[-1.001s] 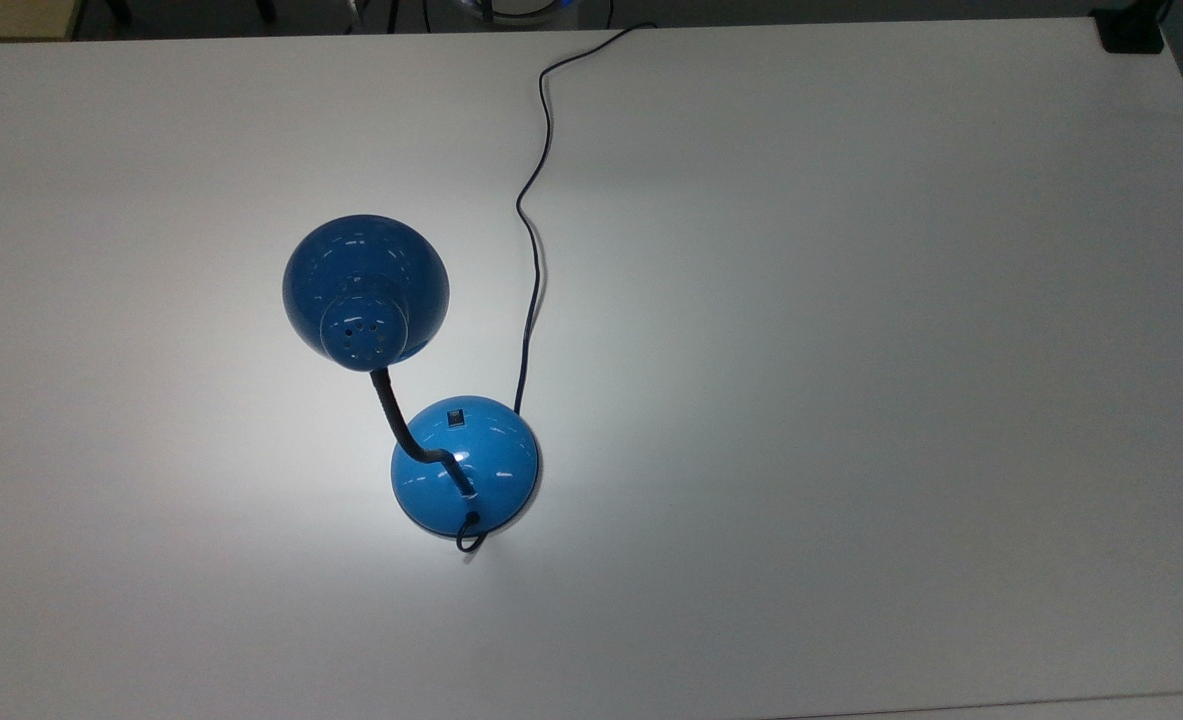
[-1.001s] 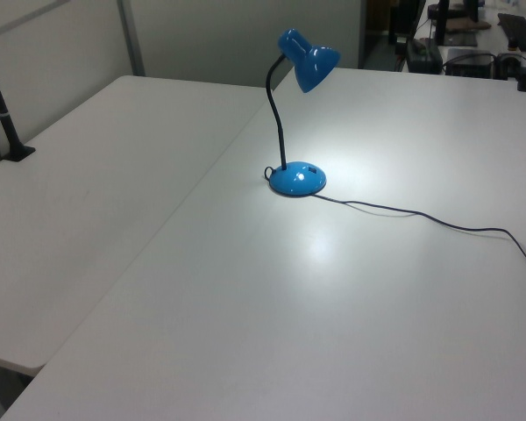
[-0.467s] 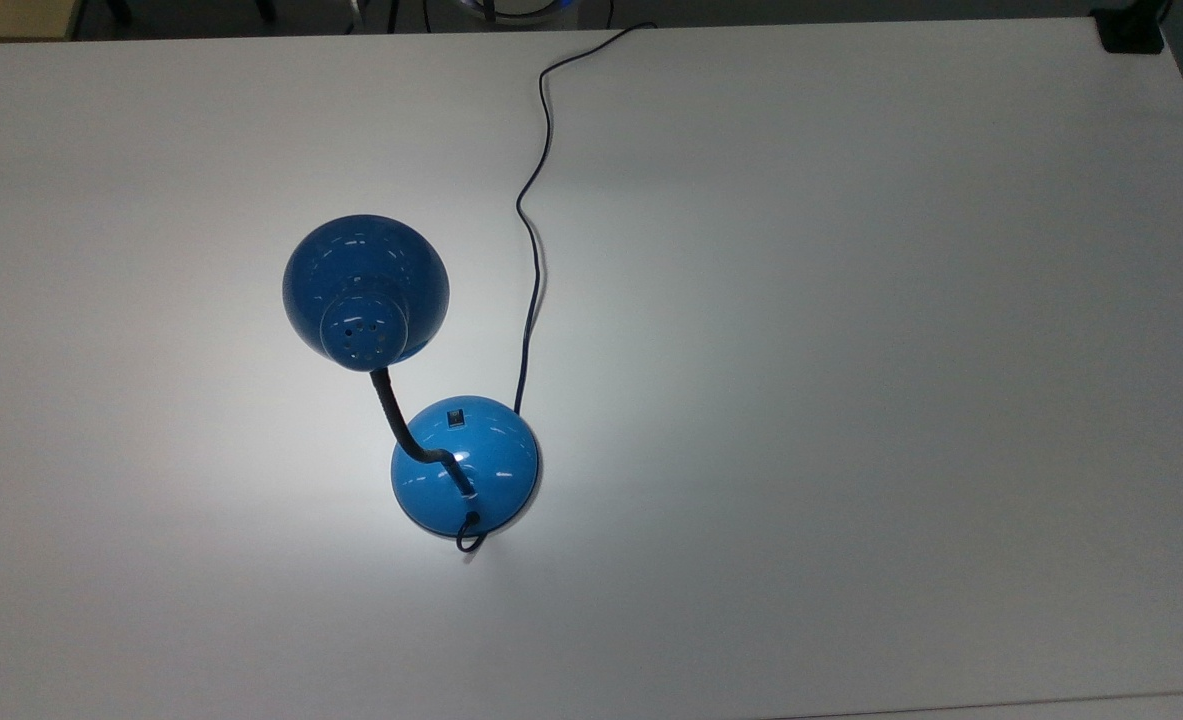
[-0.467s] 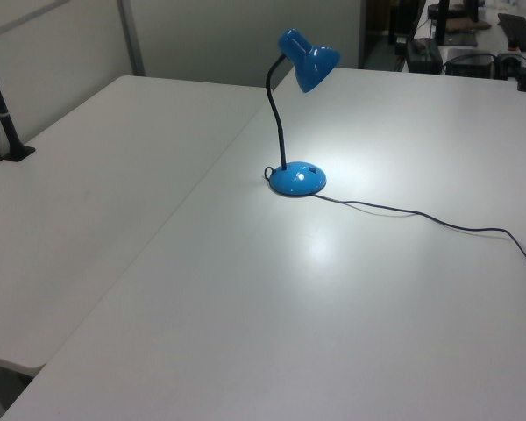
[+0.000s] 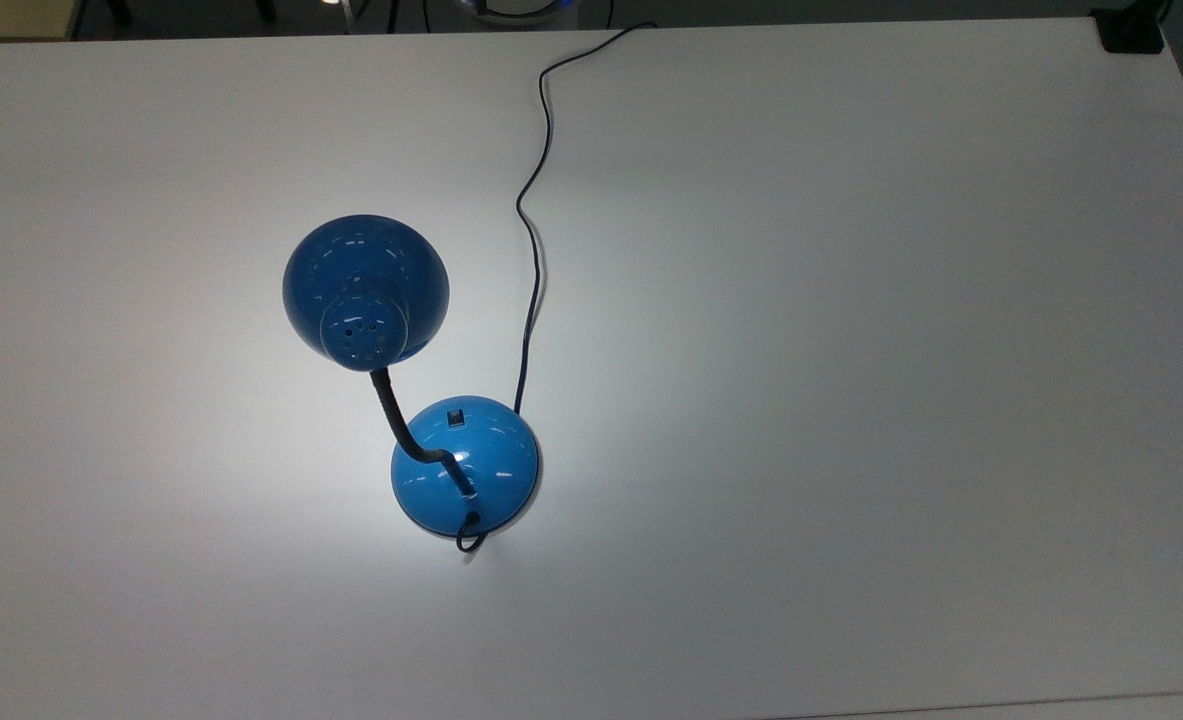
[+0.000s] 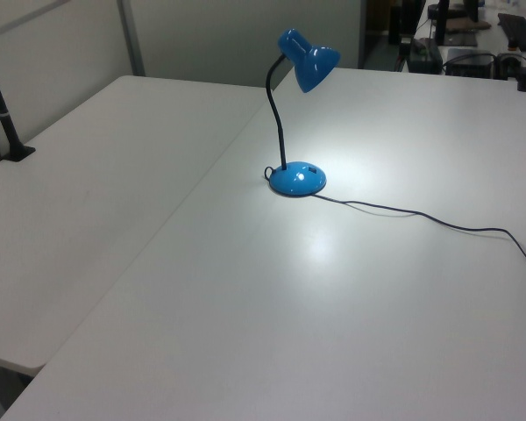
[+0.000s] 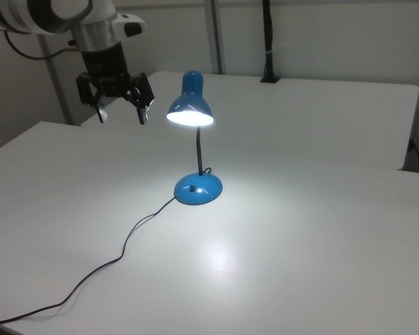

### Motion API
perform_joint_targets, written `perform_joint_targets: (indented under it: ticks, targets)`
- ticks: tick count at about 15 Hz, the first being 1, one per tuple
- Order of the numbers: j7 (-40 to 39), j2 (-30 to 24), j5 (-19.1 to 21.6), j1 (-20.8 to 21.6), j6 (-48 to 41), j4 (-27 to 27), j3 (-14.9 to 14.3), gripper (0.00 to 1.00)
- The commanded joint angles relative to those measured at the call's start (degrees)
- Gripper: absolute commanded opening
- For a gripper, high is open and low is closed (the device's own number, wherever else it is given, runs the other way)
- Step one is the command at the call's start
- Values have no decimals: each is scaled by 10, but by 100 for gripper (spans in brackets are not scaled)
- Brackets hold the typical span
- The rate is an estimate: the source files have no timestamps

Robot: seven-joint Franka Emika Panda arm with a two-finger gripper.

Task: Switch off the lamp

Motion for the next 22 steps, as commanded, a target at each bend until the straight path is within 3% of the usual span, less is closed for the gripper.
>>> perform_joint_targets:
  ticks: [1,5,6,7,9,10,11,16,19,22]
  targets:
    - [-175,-12,-9,-20,-42,-8,-2,100]
    - [-200,-23,-21,-22,-61,-37,-3,100]
    - [-220,-23,-21,-23,-53,-53,-4,94]
    - [-228,-23,-19,-26,-44,-62,-4,78]
    - [-210,-23,-6,-38,-33,-82,-4,29]
    - [-187,-21,3,-39,-16,-93,-4,10]
    - [-161,-20,9,-38,15,-115,-4,0]
    - [-101,-20,36,-33,270,-265,-2,0]
    - [-77,-2,45,-31,381,-305,-2,0]
    - [-28,50,83,-16,502,-313,1,0]
